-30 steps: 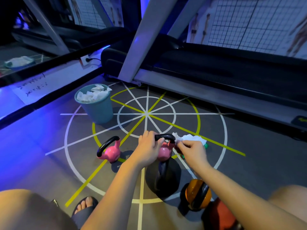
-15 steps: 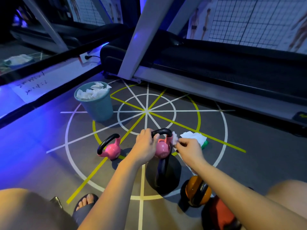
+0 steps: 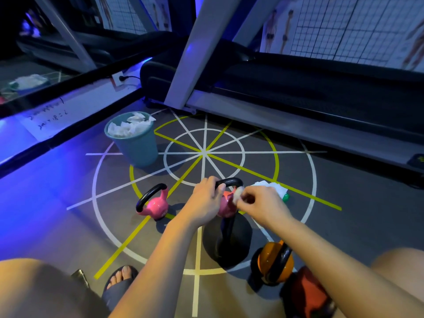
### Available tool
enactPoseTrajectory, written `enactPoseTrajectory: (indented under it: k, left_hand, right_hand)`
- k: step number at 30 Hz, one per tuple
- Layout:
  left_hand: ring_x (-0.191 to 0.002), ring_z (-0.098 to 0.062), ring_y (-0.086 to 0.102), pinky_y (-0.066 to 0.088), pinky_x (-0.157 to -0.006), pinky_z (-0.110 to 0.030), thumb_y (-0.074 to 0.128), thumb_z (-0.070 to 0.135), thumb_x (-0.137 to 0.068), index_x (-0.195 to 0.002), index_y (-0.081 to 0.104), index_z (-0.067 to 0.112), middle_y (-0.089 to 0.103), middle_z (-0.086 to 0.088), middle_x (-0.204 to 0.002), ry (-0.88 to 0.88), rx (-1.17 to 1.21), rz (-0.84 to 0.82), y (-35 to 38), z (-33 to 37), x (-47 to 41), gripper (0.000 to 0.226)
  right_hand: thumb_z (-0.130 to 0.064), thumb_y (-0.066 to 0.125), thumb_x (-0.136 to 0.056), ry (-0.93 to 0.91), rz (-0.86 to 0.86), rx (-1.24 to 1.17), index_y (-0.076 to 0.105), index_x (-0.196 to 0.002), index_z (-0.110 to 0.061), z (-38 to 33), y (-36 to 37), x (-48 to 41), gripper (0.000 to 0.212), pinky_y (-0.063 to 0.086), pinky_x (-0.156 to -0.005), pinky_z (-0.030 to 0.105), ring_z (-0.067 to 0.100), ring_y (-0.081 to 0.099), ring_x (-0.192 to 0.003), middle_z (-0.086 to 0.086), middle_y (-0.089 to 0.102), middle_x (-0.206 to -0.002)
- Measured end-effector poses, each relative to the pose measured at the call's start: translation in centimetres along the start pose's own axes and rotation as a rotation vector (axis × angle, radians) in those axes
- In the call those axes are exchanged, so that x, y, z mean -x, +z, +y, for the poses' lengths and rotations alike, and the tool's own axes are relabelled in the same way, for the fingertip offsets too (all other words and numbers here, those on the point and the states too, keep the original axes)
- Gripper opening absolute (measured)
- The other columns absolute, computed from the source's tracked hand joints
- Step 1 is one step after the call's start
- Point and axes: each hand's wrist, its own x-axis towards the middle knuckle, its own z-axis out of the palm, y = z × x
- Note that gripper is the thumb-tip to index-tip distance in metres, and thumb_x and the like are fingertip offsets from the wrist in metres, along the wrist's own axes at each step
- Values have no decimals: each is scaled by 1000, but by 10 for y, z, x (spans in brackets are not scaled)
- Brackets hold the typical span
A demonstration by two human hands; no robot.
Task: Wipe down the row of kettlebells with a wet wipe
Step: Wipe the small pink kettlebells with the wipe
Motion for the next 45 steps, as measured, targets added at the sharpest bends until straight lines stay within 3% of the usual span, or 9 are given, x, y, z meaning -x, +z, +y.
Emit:
enactPoseTrajectory:
  k: [3, 9, 14, 18, 23, 28, 32, 36, 45]
  left_hand:
    - [-116, -20, 43, 37, -98, -36, 38, 36, -108, -128, 51, 16, 46, 2, -112, 29, -25, 4, 4, 5, -3, 31]
    - [-120, -20, 41, 37, -104, -43, 38, 36, -109, -127, 51, 18, 43, 6, -112, 46, -57, 9, 7, 10, -8, 29]
    - [-115, -18, 41, 34, -94, -32, 39, 36, -109, -126, 52, 20, 46, 5, -112, 62, -35, 31, 8, 4, -10, 28]
    - [-110, -15, 46, 40, -94, -33, 40, 39, -108, -123, 54, 20, 51, 5, -111, 69, -1, 69, 5, -3, -7, 28]
    - [-92, -5, 61, 51, -82, -30, 47, 44, -105, -117, 59, 25, 66, 10, -95, 56, 77, 54, -1, -6, 1, 25]
    - [-90, 2, 61, 45, -73, -15, 50, 44, -104, -116, 59, 30, 67, 13, -94, 76, 95, 49, 3, 0, 4, 21]
    - [-95, -8, 61, 52, -84, -32, 46, 41, -106, -118, 58, 26, 66, 9, -99, 83, 103, 43, 2, 2, -2, 23]
    - [-100, -10, 58, 51, -90, -36, 45, 38, -107, -123, 59, 26, 59, 8, -105, 53, 141, 55, 1, -5, -7, 24]
    - [-104, -9, 52, 36, -88, -25, 42, 40, -107, -131, 55, 26, 51, 3, -114, 55, 115, 25, 5, -5, -7, 30]
  right_hand:
    - [-35, 70, -85, -110, -11, 51, 66, -92, -30, -7, 9, 8, 10, 54, -71, 34, 14, 62, -82, -7, 68, -85]
    - [-29, 73, -86, 152, 238, -228, 42, -93, -24, 1, 21, 1, 32, 43, -58, 28, 16, 59, -73, -6, 59, -80]
    - [-34, 72, -87, 203, 198, -342, 44, -132, -24, 2, 26, -14, 54, 52, -78, 31, 15, 62, -99, -4, 53, -118]
    - [-34, 55, -97, 169, 38, -240, 54, -130, -24, -2, 28, -20, 34, 43, -76, 27, 20, 62, -102, 1, 66, -111]
    - [-36, 73, -85, 216, 243, -292, 44, -103, -23, -6, 27, -12, 36, 47, -66, 30, 16, 61, -86, -6, 59, -96]
    - [-17, 65, -89, -232, 348, 334, 49, -108, -18, -6, 30, 4, 25, 38, -56, 34, 28, 64, -90, 3, 58, -104]
    - [-9, 82, -71, -543, 352, 525, 57, -119, -12, 12, 39, 4, 54, 47, -51, 34, 27, 59, -83, 7, 62, -114]
    - [-4, 85, -63, -510, 324, 633, 64, -127, -12, 22, 40, 2, 68, 46, -47, 35, 28, 59, -75, 8, 66, -119]
    - [-7, 87, -67, -579, 275, 543, 72, -107, -4, 24, 45, -8, 43, 55, -55, 36, 30, 63, -82, 8, 69, -95]
